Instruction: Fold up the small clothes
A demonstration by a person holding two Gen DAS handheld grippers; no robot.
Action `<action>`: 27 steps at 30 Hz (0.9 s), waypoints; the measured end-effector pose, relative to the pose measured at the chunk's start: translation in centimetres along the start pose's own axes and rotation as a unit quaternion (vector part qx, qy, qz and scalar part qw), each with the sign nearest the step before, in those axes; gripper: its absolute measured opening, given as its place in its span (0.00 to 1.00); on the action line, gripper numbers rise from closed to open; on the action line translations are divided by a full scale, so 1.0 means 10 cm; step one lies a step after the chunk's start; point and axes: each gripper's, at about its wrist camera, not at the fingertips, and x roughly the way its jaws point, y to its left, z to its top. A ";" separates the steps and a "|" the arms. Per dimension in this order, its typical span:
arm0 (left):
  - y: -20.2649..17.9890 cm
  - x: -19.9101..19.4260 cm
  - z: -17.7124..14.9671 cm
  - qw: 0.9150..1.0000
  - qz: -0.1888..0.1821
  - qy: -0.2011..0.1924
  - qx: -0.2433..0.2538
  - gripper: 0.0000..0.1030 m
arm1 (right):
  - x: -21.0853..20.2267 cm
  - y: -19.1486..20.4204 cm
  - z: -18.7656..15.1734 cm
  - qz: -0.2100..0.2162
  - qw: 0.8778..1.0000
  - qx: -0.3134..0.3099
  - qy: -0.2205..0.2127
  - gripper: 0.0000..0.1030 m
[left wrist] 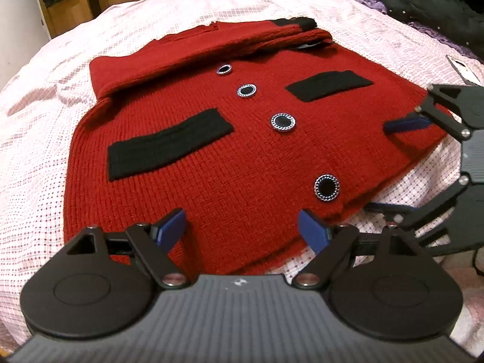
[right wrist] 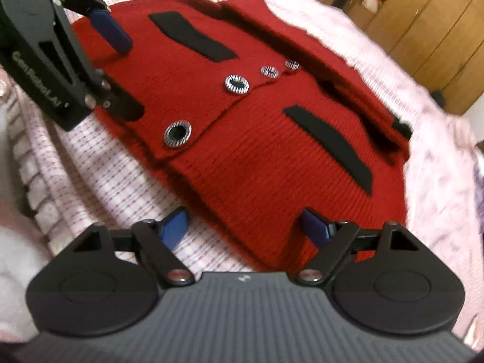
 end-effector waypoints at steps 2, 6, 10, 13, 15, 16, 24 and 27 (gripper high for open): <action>-0.02 -0.01 0.00 1.000 -0.003 -0.003 0.004 0.84 | -0.01 0.02 0.03 -0.017 1.000 -0.005 -0.011 0.81; -0.06 -0.05 0.00 1.000 -0.010 -0.010 0.016 0.84 | -0.05 -0.01 0.07 -0.033 0.999 0.009 -0.029 0.81; -0.10 -0.09 -0.01 0.999 -0.019 -0.019 0.026 0.84 | -0.12 -0.14 0.07 -0.043 0.997 0.042 -0.050 0.81; -0.13 -0.14 -0.01 0.999 -0.028 -0.028 0.034 0.84 | -0.13 -0.25 0.11 -0.044 0.994 0.074 -0.061 0.81; -0.15 -0.16 -0.02 0.998 -0.038 -0.029 0.043 0.84 | -0.14 -0.33 0.12 -0.045 0.992 0.098 -0.067 0.81; -0.16 -0.18 -0.03 0.997 -0.042 -0.031 0.049 0.84 | -0.14 -0.38 0.12 -0.045 0.990 0.112 -0.069 0.81; -0.15 0.02 -0.09 0.995 0.067 -0.006 0.078 0.84 | -0.10 -0.63 0.06 -0.042 0.980 0.182 -0.068 0.81; -0.03 0.08 -0.09 0.991 0.111 -0.001 0.069 0.84 | -0.08 -0.63 -0.01 -0.048 0.982 0.176 -0.052 0.81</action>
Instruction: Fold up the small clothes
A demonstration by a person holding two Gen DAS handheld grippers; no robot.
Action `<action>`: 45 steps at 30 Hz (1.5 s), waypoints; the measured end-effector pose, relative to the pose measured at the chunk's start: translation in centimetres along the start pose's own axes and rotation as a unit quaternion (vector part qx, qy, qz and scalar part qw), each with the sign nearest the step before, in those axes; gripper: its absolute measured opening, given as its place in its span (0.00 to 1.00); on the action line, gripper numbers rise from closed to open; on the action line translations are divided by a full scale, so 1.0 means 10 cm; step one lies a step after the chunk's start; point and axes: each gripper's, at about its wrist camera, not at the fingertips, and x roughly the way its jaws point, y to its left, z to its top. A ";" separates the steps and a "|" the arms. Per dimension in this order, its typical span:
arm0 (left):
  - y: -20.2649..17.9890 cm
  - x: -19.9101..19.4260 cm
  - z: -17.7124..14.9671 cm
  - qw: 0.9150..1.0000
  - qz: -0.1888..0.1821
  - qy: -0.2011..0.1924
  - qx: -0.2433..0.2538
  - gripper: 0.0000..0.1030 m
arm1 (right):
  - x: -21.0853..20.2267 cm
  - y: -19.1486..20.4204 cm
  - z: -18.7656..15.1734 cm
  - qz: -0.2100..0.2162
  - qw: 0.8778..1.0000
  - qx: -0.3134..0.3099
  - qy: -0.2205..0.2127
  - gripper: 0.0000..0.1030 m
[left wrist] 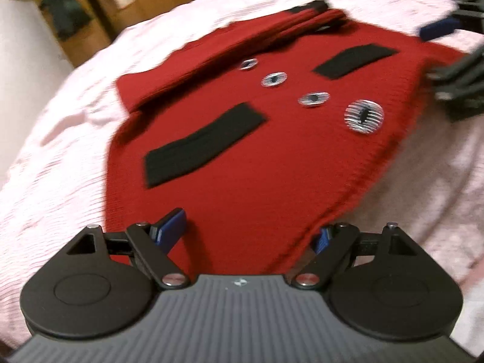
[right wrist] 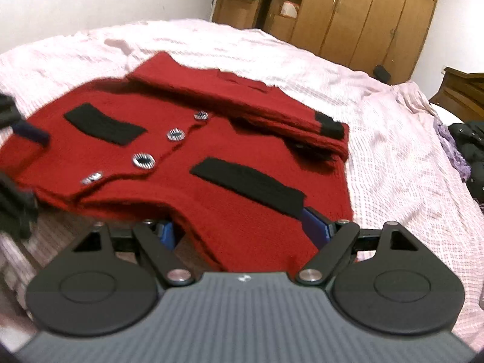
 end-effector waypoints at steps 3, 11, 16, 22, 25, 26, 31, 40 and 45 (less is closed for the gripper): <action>0.12 0.03 -0.01 1.000 0.013 -0.001 -0.008 0.84 | 0.03 -0.08 -0.08 -0.012 1.000 0.002 0.017 0.81; 0.20 0.15 -0.06 1.000 0.015 0.001 -0.018 0.93 | 0.19 -0.34 -0.25 0.011 0.997 0.058 0.056 0.80; 0.24 0.27 -0.09 0.999 0.016 0.008 -0.035 1.00 | 0.24 -0.29 -0.33 0.012 0.997 0.056 0.049 0.82; 0.22 0.31 -0.05 0.999 0.020 0.023 -0.032 1.00 | 0.26 -0.29 -0.37 0.010 0.996 0.065 0.052 0.83; 0.22 0.27 -0.02 0.999 0.023 0.020 -0.035 0.96 | 0.20 -0.26 -0.37 -0.001 0.997 0.062 0.047 0.83; 0.21 0.24 -0.02 0.999 0.023 0.013 -0.031 0.94 | 0.17 -0.25 -0.37 -0.005 0.997 0.062 0.045 0.83; 0.12 0.00 -0.02 0.999 0.038 -0.035 0.011 0.83 | -0.03 -0.21 -0.36 -0.021 0.999 0.045 0.023 0.76; 0.26 0.05 0.10 0.997 -0.053 -0.025 -0.059 0.34 | -0.08 -0.35 -0.26 -0.001 0.996 0.087 -0.005 0.16; 0.39 -0.08 0.22 0.989 -0.078 -0.056 -0.110 0.19 | -0.13 -0.45 -0.12 0.000 0.992 0.116 -0.040 0.13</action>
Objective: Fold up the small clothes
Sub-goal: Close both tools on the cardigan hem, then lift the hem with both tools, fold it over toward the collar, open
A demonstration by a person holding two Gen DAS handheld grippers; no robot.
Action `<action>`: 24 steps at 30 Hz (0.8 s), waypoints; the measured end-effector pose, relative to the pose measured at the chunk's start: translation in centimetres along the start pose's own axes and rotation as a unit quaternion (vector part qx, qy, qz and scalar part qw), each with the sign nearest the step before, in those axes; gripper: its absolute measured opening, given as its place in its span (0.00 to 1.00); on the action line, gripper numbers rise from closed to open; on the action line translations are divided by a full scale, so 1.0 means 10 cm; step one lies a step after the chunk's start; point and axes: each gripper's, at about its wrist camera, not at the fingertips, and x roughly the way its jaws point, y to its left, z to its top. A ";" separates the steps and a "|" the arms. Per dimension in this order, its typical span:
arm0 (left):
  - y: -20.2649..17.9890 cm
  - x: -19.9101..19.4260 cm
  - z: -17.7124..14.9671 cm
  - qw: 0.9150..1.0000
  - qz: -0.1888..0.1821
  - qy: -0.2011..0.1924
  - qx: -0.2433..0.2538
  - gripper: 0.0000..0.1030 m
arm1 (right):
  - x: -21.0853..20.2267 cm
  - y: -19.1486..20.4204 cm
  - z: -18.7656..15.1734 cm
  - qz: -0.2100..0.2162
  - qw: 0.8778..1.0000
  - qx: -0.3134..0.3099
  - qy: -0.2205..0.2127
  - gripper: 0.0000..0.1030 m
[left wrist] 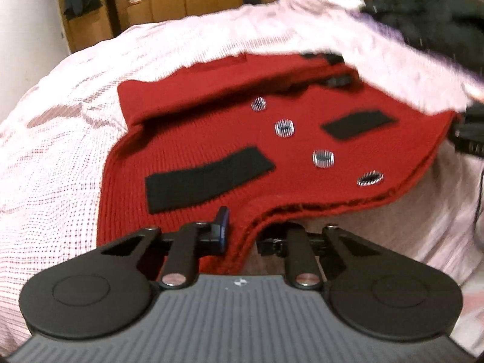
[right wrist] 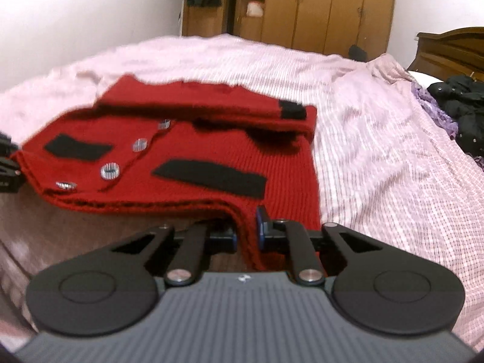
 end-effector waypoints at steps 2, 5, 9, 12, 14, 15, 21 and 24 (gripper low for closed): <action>0.04 -0.03 0.08 1.000 -0.001 -0.011 -0.017 0.16 | 0.00 -0.01 0.06 -0.002 1.000 0.012 -0.012 0.11; 0.08 -0.09 0.21 0.999 0.006 -0.038 -0.016 0.14 | 0.03 -0.02 0.16 -0.008 0.999 0.019 -0.031 0.09; 0.13 -0.08 0.45 0.997 0.019 -0.069 -0.004 0.13 | 0.09 -0.02 0.31 -0.020 0.998 0.024 -0.052 0.09; 0.16 -0.04 0.64 0.995 0.029 -0.093 0.000 0.13 | 0.16 -0.04 0.46 -0.024 0.997 0.031 -0.067 0.09; 0.18 0.00 0.75 0.994 0.034 -0.104 0.005 0.11 | 0.24 -0.07 0.58 -0.024 0.996 0.036 -0.075 0.09; 0.18 0.03 0.81 0.993 0.037 -0.108 0.008 0.11 | 0.29 -0.09 0.64 -0.023 0.996 0.038 -0.078 0.09; 0.30 0.24 1.28 0.989 0.059 -0.134 0.020 0.10 | 0.63 -0.16 1.05 -0.022 0.995 0.036 -0.095 0.09; 0.43 0.44 1.55 0.988 0.071 -0.138 0.016 0.10 | 0.83 -0.14 1.23 -0.031 0.994 0.024 -0.106 0.09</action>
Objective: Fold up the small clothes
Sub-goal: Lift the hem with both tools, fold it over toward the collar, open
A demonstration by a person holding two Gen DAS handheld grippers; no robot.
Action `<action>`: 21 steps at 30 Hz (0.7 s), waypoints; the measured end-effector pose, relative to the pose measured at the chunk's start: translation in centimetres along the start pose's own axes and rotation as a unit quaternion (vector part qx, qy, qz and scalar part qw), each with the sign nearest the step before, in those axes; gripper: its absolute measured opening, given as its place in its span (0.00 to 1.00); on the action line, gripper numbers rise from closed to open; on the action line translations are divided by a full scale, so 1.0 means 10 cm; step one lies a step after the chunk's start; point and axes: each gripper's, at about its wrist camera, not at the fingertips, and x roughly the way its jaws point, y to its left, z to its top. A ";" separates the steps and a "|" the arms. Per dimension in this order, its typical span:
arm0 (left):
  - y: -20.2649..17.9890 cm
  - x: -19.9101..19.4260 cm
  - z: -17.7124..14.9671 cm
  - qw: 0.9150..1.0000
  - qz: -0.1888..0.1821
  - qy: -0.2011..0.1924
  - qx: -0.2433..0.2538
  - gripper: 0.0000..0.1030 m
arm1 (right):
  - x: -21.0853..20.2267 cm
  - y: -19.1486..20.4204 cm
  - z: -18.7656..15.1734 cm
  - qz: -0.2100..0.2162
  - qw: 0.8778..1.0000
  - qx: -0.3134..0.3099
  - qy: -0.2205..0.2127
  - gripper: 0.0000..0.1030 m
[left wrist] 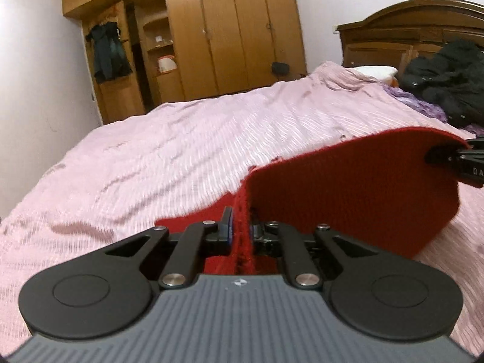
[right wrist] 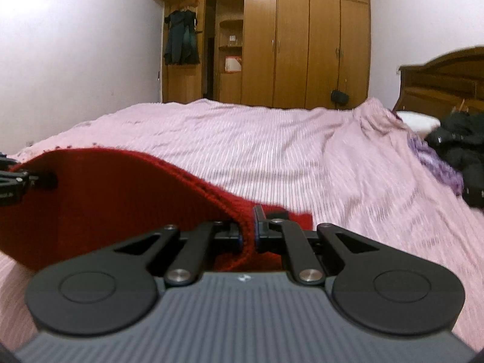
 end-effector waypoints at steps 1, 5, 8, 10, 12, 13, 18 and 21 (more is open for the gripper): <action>0.03 0.09 0.04 1.000 0.004 0.001 -0.001 0.10 | 0.08 0.01 0.03 -0.002 1.000 -0.002 -0.001 0.09; 0.10 0.54 0.13 1.000 0.012 0.017 -0.001 0.10 | 0.48 0.06 0.07 -0.018 1.000 -0.009 0.009 0.09; 0.13 0.92 0.10 0.999 0.010 0.041 -0.002 0.10 | 0.77 0.08 -0.02 -0.028 0.999 -0.009 0.037 0.09; 0.14 1.19 0.04 0.998 0.009 0.063 0.001 0.10 | 0.97 0.09 -0.09 -0.031 0.998 -0.008 0.061 0.09; 0.13 1.45 -0.07 0.996 0.007 0.087 0.003 0.10 | 1.15 0.08 -0.20 -0.036 0.995 -0.002 0.088 0.09; 0.12 1.55 -0.12 0.995 0.006 0.096 0.001 0.10 | 1.22 0.07 -0.25 -0.037 0.994 0.002 0.102 0.09; 0.11 1.83 -0.31 0.994 0.012 0.109 0.008 0.11 | 1.39 0.13 -0.38 -0.043 0.992 -0.003 0.123 0.11; 0.12 1.88 -0.30 0.994 0.012 0.112 0.005 0.11 | 1.42 0.16 -0.37 -0.044 0.991 -0.015 0.124 0.12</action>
